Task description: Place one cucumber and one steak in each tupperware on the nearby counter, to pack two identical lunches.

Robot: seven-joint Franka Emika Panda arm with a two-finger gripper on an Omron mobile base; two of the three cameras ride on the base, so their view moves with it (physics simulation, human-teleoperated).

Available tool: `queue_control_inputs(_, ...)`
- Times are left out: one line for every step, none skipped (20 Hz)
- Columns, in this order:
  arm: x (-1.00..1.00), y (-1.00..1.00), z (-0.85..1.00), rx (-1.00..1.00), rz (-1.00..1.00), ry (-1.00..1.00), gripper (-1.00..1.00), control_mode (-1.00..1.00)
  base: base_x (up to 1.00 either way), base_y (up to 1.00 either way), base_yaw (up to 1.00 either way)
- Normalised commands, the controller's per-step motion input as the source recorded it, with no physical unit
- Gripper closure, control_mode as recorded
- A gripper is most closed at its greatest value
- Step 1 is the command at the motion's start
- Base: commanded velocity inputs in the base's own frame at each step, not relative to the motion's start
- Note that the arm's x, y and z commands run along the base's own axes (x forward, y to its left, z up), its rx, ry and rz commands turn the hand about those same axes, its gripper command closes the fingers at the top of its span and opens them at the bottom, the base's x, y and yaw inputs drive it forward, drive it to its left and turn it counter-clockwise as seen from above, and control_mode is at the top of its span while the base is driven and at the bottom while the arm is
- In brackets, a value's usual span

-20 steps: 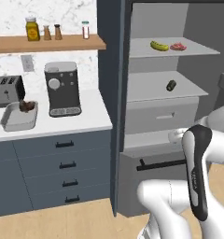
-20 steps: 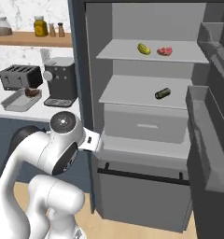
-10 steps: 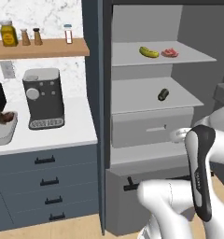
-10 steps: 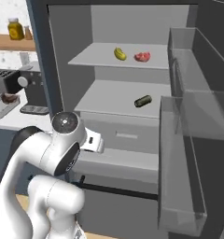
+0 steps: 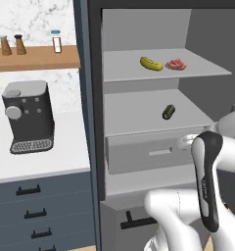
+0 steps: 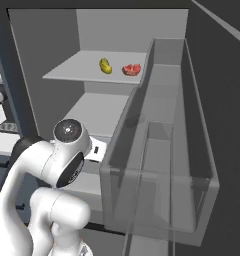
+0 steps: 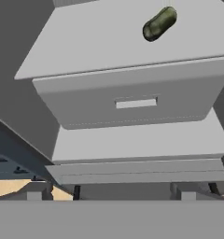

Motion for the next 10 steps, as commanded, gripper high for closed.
queue_control_inputs(0.62, -0.3, -0.29, 0.0, 0.0, 0.0, -1.0, -1.0, 0.0, 0.0, 0.0)
queue_control_inputs(0.8, -0.06, -0.34, 0.0, 0.0, 0.0, -1.0, -1.0, 0.0, 0.0, 0.0)
queue_control_inputs(0.91, 0.0, -0.34, 0.0, 0.0, 0.0, -1.0, -1.0, 0.0, 0.0, 0.0)
queue_control_inputs(1.0, 0.0, -0.31, 0.0, -0.01, 0.0, -1.0, -1.0, 0.0, 0.0, 0.0)
queue_control_inputs(1.0, 0.0, -0.29, -0.01, -0.02, 0.0, -1.0, -1.0, 0.0, 0.0, 0.0)
queue_control_inputs(1.0, 0.04, -0.27, -0.01, -0.04, 0.0, -1.0, -1.0, 0.0, 0.0, 0.0)
queue_control_inputs(1.0, 0.05, -0.21, -0.01, -0.08, 0.0, -1.0, -1.0, 0.0, 0.0, 0.0)
queue_control_inputs(1.0, 0.01, -0.17, 0.0, -0.09, 0.0, -1.0, -1.0, 0.0, 0.0, 0.0)
queue_control_inputs(1.0, 0.0, -0.2, 0.0, -0.11, 0.0, -1.0, -1.0, 0.0, 0.0, 0.0)
queue_control_inputs(1.0, 0.0, -0.21, 0.0, -0.13, -0.03, -1.0, -1.0, 0.0, 0.0, 0.0)
